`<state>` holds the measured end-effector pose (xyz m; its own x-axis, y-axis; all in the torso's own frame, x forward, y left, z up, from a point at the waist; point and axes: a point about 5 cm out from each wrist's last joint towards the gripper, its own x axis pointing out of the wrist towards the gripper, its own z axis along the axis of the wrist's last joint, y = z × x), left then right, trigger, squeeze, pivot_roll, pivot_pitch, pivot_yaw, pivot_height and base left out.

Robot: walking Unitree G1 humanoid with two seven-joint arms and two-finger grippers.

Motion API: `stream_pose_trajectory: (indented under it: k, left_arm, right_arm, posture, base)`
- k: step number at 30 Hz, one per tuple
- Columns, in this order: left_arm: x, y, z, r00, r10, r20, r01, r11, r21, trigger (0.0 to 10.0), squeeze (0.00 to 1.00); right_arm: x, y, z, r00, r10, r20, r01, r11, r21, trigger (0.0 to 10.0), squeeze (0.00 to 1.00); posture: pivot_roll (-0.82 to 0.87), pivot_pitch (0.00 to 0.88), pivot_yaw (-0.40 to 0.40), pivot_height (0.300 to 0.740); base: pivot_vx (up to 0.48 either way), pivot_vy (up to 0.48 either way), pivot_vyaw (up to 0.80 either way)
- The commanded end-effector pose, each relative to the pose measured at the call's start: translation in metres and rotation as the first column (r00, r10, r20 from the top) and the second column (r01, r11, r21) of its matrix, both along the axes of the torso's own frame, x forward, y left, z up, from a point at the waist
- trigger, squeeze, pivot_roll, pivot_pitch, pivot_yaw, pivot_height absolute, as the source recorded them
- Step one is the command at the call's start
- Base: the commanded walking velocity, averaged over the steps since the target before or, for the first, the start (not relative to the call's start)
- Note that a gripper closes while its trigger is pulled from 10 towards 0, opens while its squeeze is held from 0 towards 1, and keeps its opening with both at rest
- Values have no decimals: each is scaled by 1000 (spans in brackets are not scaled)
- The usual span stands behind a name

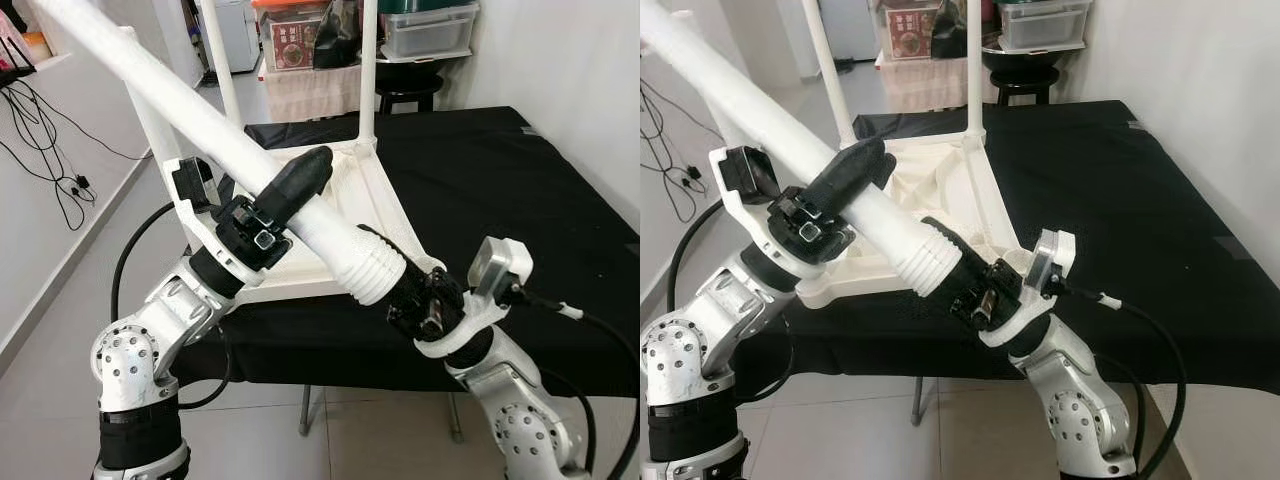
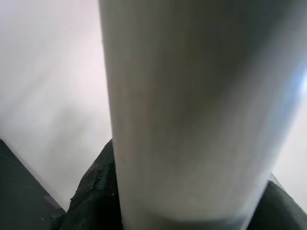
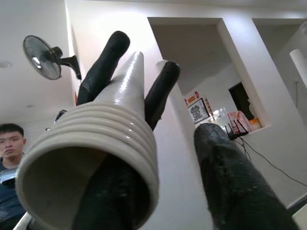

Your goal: Building children table

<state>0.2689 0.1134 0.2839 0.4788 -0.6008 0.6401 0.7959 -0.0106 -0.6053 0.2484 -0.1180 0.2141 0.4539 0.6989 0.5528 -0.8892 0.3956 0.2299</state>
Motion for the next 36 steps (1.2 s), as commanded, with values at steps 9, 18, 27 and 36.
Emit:
stream_pose_trajectory:
  k: [9, 18, 27, 36]
  left_arm:
    - [7, 42, 52, 976, 152, 155, -143, 987, -66, 0, 0]
    - [13, 57, 94, 858, 316, 405, -428, 876, 222, 0, 0]
    - [27, 48, 57, 802, 283, 526, -571, 623, 535, 0, 0]
    - [7, 32, -2, 855, 12, 519, -416, 614, 671, 0, 0]
  right_arm:
    - [0, -7, -17, 994, -77, -82, 73, 996, -51, 10000, 1000]
    - [2, -32, -37, 920, -344, -190, 328, 938, -110, 10000, 1000]
    - [33, -60, -17, 764, -617, -188, 610, 786, -100, 10000, 1000]
    - [39, -56, 25, 866, -499, -36, 497, 866, -46, 10000, 1000]
  posture:
    - [-84, 0, 84, 740]
    - [-97, 0, 87, 740]
    - [-91, 0, 88, 740]
    - [-82, 0, 78, 740]
  base:
    - [0, 0, 0]
    - [0, 0, 0]
    - [0, 0, 0]
    - [0, 0, 0]
